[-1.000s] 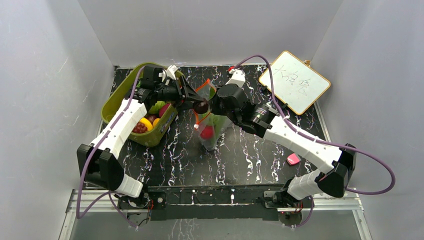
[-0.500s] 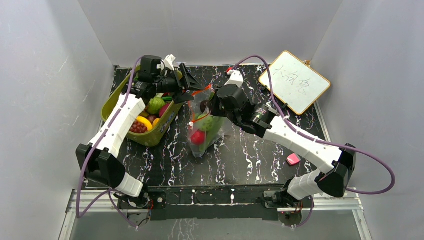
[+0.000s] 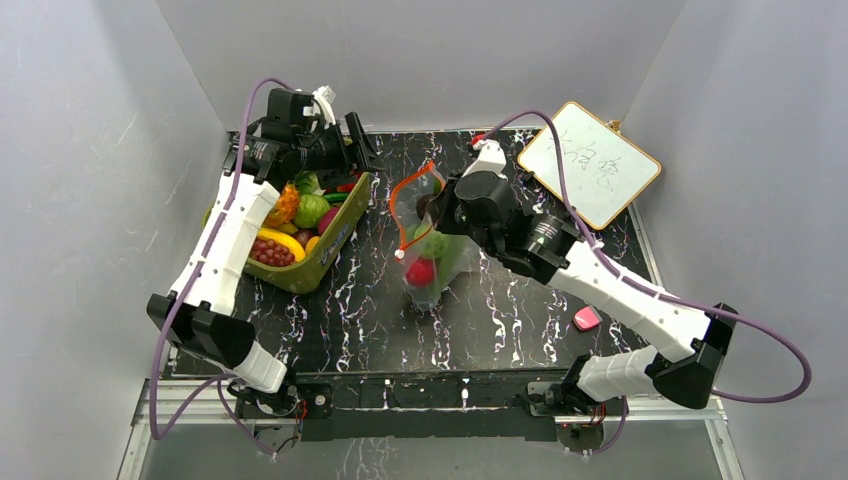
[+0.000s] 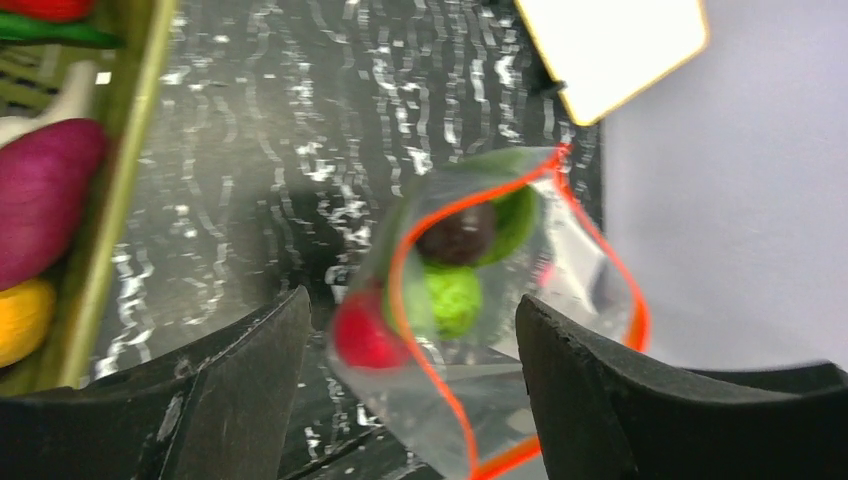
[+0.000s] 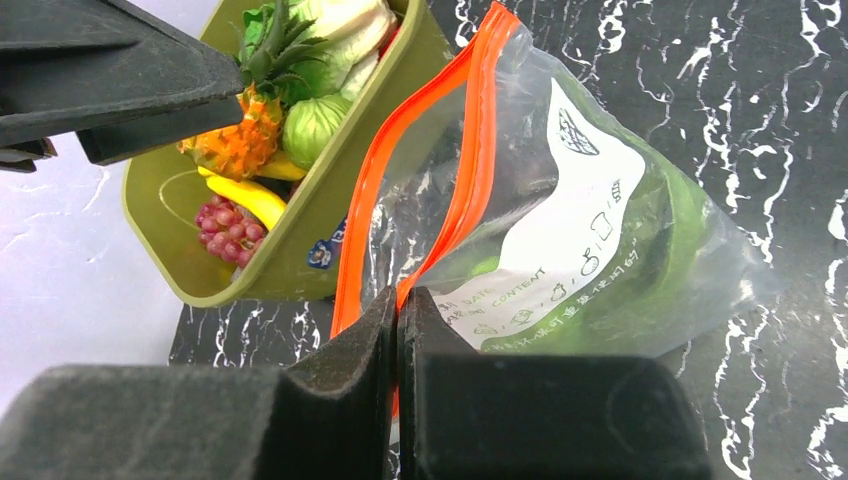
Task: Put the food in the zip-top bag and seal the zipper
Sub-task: Pick up the fake vegetable from the bin.
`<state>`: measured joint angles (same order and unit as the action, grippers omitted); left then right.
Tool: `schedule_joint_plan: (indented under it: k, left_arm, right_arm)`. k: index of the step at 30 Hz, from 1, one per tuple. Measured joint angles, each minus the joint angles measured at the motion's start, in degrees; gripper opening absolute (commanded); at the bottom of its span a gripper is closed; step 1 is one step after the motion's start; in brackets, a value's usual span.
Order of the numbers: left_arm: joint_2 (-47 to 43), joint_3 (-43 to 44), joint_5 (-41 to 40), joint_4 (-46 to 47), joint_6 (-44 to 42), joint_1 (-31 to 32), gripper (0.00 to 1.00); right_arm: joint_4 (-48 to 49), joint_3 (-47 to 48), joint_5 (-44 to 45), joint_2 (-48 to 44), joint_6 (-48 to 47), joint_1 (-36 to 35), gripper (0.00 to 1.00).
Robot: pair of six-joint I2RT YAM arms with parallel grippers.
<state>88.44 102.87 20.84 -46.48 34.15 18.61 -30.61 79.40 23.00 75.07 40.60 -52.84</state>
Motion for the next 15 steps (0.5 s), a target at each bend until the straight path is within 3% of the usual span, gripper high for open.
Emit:
schedule_joint_plan:
  k: [6, 15]
  left_arm:
    - [2.95, 1.84, -8.11, -6.32, -3.91, -1.75, 0.66]
    - [11.15, 1.79, -15.54, -8.96, -4.59, -9.4, 0.67]
  right_arm:
    - [-1.14, -2.36, 0.72, -3.19, -0.76, 0.02, 0.0]
    - [-2.69, -2.29, 0.59, -3.5, -3.04, 0.02, 0.0]
